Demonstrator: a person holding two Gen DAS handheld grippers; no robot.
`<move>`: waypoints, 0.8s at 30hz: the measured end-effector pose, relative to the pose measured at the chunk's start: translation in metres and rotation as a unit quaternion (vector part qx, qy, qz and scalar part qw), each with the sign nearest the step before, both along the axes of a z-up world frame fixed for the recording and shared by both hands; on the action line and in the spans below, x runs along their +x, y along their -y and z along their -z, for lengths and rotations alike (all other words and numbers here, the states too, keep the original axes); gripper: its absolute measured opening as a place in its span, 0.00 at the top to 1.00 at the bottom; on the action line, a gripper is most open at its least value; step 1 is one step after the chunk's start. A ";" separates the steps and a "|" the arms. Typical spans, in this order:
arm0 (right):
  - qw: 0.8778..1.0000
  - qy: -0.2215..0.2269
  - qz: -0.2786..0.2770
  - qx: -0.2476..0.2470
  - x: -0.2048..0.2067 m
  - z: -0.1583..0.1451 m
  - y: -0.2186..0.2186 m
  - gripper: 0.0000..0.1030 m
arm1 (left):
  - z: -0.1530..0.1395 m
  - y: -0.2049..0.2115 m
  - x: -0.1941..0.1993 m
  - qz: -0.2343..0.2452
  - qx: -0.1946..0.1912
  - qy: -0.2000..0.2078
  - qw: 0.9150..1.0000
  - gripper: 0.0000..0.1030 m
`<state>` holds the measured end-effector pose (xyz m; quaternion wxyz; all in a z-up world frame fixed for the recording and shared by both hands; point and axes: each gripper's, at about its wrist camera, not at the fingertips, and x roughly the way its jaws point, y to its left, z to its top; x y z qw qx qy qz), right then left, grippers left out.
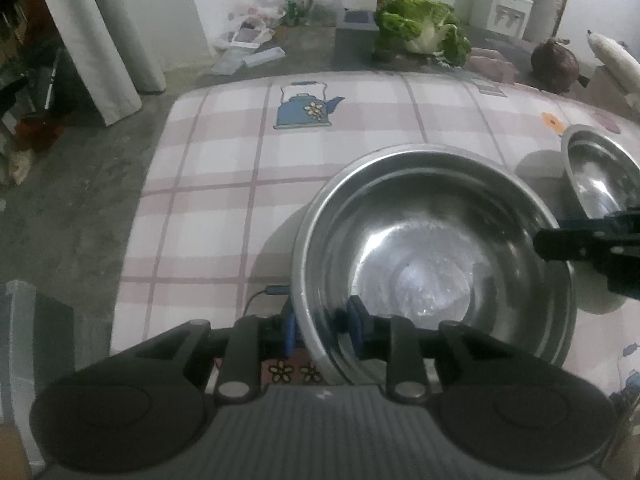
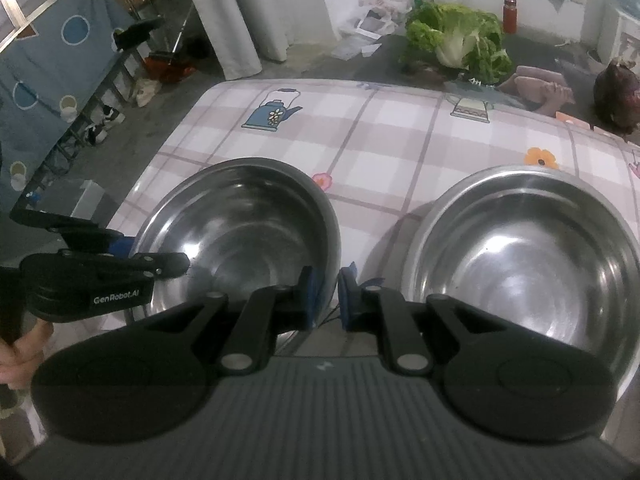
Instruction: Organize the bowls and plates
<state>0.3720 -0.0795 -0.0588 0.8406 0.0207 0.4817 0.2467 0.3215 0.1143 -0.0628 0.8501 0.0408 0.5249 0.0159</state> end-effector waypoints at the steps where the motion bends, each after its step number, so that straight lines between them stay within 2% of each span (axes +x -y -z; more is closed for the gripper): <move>1: 1.000 0.002 0.000 -0.001 0.000 -0.001 -0.001 0.89 | -0.001 0.000 0.000 -0.001 0.002 0.001 1.000 0.74; 12: 1.000 0.011 0.002 -0.003 -0.005 -0.018 0.001 0.89 | -0.016 0.001 -0.004 -0.009 -0.004 0.005 1.000 0.74; 24: 0.999 0.039 0.009 -0.002 -0.025 -0.054 0.018 0.89 | -0.057 0.020 -0.016 -0.002 0.000 0.036 0.999 0.74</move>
